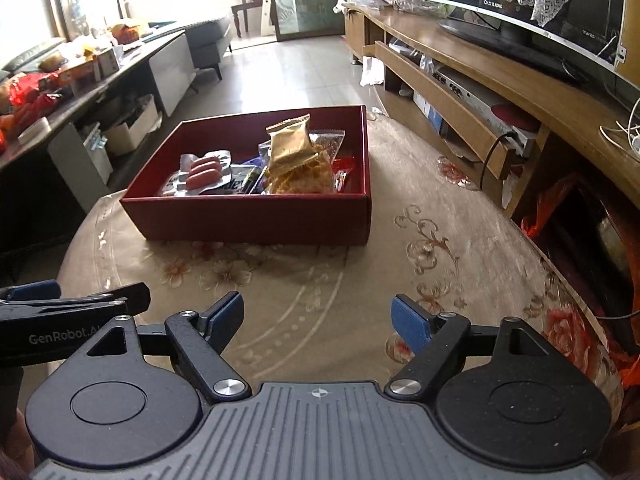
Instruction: Organize snacks
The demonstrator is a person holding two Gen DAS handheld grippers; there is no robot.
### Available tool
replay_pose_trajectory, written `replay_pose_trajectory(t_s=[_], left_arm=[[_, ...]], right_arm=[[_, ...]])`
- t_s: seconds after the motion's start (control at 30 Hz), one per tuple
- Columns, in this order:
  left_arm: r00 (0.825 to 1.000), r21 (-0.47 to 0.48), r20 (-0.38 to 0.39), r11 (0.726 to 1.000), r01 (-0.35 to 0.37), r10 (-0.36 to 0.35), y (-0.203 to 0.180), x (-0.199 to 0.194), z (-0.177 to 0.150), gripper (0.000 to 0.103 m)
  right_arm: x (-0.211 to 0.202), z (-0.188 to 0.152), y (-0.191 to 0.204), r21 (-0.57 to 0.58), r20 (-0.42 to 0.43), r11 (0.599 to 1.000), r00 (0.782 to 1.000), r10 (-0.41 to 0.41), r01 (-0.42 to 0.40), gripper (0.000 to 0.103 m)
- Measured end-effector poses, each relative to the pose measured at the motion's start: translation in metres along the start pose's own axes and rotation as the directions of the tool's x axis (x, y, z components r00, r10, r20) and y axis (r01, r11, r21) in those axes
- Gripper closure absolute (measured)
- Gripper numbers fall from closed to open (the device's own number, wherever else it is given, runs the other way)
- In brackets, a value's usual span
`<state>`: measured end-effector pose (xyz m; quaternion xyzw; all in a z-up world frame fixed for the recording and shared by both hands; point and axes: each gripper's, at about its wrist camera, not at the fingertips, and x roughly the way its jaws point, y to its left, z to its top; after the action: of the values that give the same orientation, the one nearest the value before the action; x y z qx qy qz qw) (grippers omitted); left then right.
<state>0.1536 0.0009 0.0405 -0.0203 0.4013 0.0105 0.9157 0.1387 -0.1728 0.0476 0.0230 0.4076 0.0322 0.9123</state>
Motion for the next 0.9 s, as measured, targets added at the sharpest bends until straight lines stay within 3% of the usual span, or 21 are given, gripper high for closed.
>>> replay_pose_trajectory(t_s=[0.37,0.9], left_arm=[[0.999,0.021,0.011,0.999,0.044,-0.045,-0.007,-0.007,-0.006,0.000],[0.999,0.004,0.024,0.999,0.042,-0.042,-0.005,-0.008,-0.012,0.000]], right_arm=[[-0.010,-0.010,-0.010,0.010,0.000,1.000,1.000,-0.012,0.012,0.017],[-0.005,-0.011,-0.012,0.008,-0.020,1.000,1.000,-0.004,0.004,0.017]])
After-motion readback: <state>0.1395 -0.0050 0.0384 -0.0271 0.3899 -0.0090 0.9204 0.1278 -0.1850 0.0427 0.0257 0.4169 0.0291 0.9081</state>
